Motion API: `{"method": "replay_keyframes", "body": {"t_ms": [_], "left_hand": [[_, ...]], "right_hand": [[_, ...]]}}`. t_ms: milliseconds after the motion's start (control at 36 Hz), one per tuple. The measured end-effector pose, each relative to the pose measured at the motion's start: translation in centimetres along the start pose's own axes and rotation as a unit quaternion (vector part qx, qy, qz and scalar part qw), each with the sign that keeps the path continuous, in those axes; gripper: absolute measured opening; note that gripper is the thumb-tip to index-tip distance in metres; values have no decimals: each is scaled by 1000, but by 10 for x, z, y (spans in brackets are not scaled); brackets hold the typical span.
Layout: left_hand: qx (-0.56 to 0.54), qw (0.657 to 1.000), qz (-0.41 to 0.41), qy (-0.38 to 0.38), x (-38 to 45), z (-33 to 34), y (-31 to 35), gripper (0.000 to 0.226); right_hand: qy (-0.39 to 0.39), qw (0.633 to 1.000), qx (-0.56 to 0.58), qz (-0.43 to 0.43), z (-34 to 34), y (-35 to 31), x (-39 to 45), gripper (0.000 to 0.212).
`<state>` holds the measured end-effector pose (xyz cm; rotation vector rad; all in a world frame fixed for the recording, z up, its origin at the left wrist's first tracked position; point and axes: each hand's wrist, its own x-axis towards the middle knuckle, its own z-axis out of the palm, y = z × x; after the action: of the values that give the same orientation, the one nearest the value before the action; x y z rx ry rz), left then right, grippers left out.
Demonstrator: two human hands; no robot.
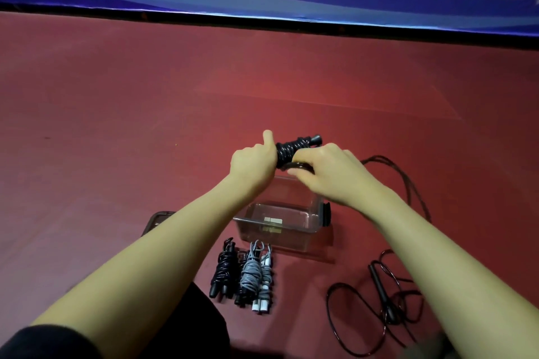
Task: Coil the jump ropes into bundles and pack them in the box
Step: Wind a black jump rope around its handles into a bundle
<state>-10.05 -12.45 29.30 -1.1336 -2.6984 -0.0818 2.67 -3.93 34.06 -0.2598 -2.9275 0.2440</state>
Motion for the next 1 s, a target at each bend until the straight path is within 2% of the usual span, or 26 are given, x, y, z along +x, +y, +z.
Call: {"method": "replay_keyframes", "body": {"t_ms": [167,278,389,444,528,611,694,750,833,861,917,1000], "left_hand": [[71,992,106,-15,-2,3,-1,13],[72,983,166,2,-2,0,-2,13],[-14,961,251,117,-2,-1,-7,3],[-30,948,261,177,-1,-3,-9,8],[-21,936,266,228,-1,-4,-9,11],[-51,948,216,230,1,-5,-8,19],[-172,962,63,201,-1,-14,-2,51],[-280,945,-5,168,-6,-19,3,57],[-436,892,-61,103,-12,-22,9,39],[-456,884,-70,78,-13,-23,11,33],[-455,888,-55,41,-15,-22,16,29],[-459,888,-15,6,-21,-22,24,40]], "right_hand": [[58,998,13,7,11,16,3,23],[35,998,47,9,20,25,4,23],[14,991,129,16,24,26,2,23],[17,983,182,23,27,24,-1,21],[53,975,216,11,29,18,-3,19],[101,966,237,12,31,14,-3,18],[145,949,277,43,32,15,-1,14],[169,934,308,63,32,13,1,10],[199,910,349,100,33,12,6,16],[214,908,344,111,34,12,7,20],[247,906,320,124,37,14,11,22],[275,894,325,141,39,20,15,19]]}}
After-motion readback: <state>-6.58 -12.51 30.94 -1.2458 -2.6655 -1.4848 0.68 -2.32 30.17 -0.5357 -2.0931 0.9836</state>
